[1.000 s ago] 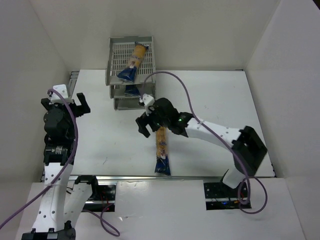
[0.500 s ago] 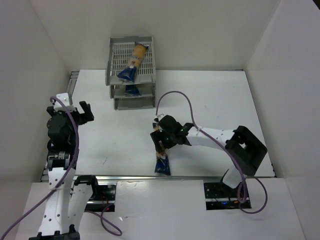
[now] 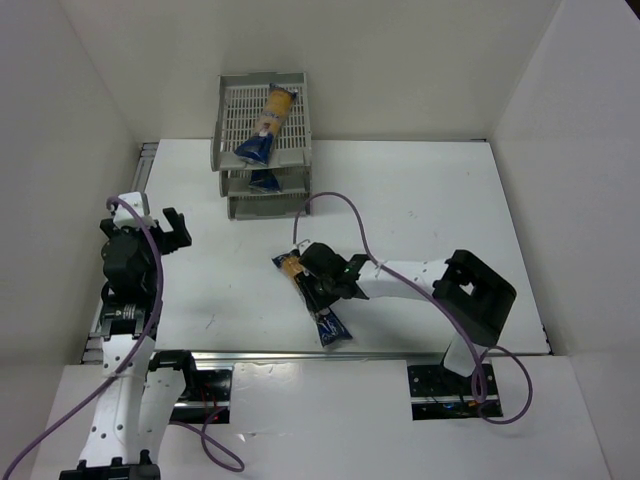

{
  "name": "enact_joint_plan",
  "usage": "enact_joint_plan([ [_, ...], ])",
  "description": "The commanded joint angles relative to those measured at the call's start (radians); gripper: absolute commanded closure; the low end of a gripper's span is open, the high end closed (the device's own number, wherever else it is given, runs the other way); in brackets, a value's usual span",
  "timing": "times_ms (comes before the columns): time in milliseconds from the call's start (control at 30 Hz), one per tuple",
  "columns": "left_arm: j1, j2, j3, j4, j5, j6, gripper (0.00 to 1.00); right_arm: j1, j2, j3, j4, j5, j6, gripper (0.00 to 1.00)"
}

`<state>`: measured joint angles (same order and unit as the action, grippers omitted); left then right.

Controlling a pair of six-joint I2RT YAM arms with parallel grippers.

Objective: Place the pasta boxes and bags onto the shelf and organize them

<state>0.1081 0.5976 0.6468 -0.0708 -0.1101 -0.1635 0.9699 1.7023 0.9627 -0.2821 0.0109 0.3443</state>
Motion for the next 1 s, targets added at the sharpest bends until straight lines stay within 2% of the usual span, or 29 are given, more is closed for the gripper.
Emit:
enact_joint_plan([
  [0, 0.014, -0.012, -0.009, 0.074, -0.023, -0.013, 0.00, 0.012, 0.054, 0.005, -0.012, 0.078, -0.109, 1.00],
  [100, 0.024, -0.012, -0.009, 0.083, -0.023, -0.013, 0.00, 0.012, 0.065, 0.051, 0.040, 0.041, -0.139, 1.00],
  [233, 0.033, -0.021, -0.009, 0.083, -0.014, -0.022, 0.00, 0.000, 0.085, 0.174, 0.115, -0.119, -0.160, 1.00],
  [400, 0.033, -0.030, 0.001, 0.074, -0.023, -0.022, 0.00, -0.037, 0.140, 0.358, 0.234, -0.135, -0.079, 1.00],
  [733, 0.073, -0.048, 0.020, 0.063, -0.023, -0.022, 0.00, -0.057, 0.218, 0.475, 0.253, 0.141, 0.025, 1.00],
  [967, 0.082, -0.048, 0.020, 0.063, -0.023, -0.022, 0.00, -0.057, 0.175, 0.464, 0.328, 0.207, -0.033, 1.00],
])
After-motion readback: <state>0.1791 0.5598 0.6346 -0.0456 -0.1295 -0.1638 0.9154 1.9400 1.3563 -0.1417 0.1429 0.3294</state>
